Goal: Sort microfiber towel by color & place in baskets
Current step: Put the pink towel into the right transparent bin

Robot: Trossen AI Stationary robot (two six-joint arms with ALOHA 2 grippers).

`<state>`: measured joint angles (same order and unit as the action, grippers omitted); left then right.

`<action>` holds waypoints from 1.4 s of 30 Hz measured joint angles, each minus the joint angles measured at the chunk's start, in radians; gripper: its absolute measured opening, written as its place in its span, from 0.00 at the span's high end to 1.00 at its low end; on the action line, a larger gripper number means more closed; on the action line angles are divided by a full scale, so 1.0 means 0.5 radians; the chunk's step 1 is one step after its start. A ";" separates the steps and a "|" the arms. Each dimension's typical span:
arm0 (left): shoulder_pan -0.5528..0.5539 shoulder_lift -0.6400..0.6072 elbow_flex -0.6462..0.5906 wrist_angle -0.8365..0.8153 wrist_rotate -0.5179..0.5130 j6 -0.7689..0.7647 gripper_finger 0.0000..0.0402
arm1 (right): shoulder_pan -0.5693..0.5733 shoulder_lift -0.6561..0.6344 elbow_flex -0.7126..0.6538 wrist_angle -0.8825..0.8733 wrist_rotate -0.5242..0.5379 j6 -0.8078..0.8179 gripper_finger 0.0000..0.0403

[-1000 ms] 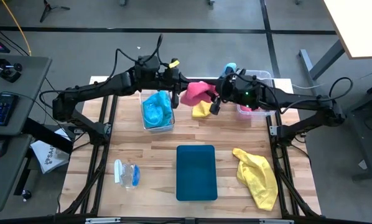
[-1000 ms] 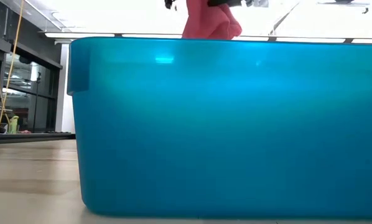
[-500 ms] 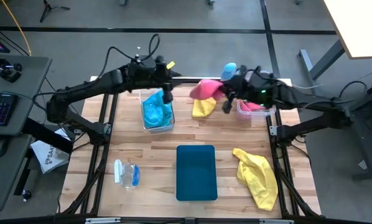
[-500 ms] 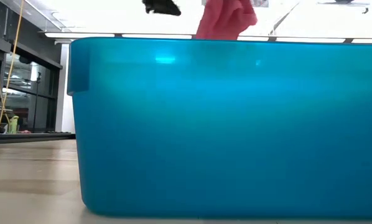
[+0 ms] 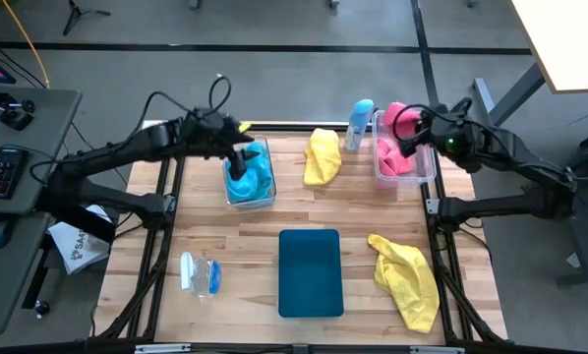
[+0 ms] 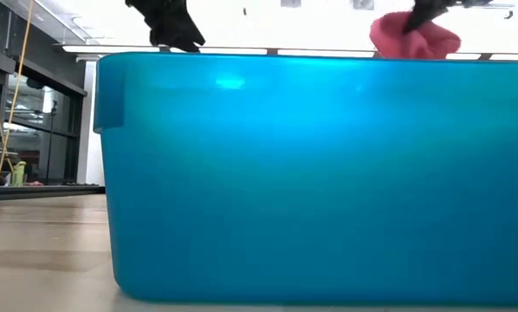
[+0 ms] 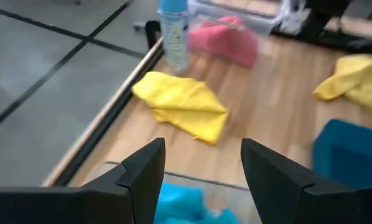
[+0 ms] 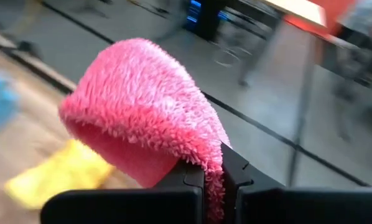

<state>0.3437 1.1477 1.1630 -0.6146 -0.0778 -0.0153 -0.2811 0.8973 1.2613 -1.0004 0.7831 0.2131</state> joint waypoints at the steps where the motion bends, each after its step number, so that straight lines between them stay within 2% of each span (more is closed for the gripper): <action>1: -0.024 -0.037 -0.070 0.079 0.000 -0.047 0.50 | -0.028 -0.006 0.000 -0.058 0.046 0.050 1.00; 5: -0.111 -0.160 -0.285 0.319 -0.016 -0.227 0.50 | -0.184 0.002 0.000 -0.143 0.086 0.200 1.00; 8: -0.152 -0.215 -0.369 0.417 -0.024 -0.292 0.50 | -0.347 0.011 -0.080 -0.106 -0.026 0.252 1.00; 15: -0.210 -0.268 -0.372 0.454 -0.027 -0.300 0.50 | -0.923 0.012 -0.576 0.253 -0.942 0.255 1.00; 17: -0.225 -0.293 -0.372 0.454 -0.027 -0.325 0.50 | -1.059 0.038 -0.622 0.304 -1.071 0.271 1.00; 21: -0.259 -0.339 -0.372 0.448 -0.028 -0.375 0.50 | -1.293 0.130 -0.626 0.264 -1.186 0.257 1.00; 28: -0.304 -0.393 -0.372 0.450 -0.033 -0.389 0.50 | -1.372 0.387 -0.582 0.107 -1.623 0.291 1.00; 31: -0.313 -0.399 -0.372 0.449 -0.033 -0.408 0.50 | -1.373 0.499 -0.580 0.049 -1.681 0.297 1.00; 34: -0.315 -0.399 -0.372 0.448 -0.032 -0.421 0.50 | -1.369 0.553 -0.581 0.036 -1.633 0.250 0.96; 37: -0.314 -0.399 -0.372 0.448 -0.032 -0.421 0.50 | -1.374 0.547 -0.581 0.033 -1.591 0.207 0.88; 42: -0.314 -0.399 -0.372 0.445 -0.032 -0.395 0.50 | -1.370 0.486 -0.503 -0.027 -1.591 0.135 0.67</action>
<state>0.1867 0.9482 0.9768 -0.3923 -0.0940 -0.2130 -0.9661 1.1405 1.0099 -1.0138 -0.0125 0.2806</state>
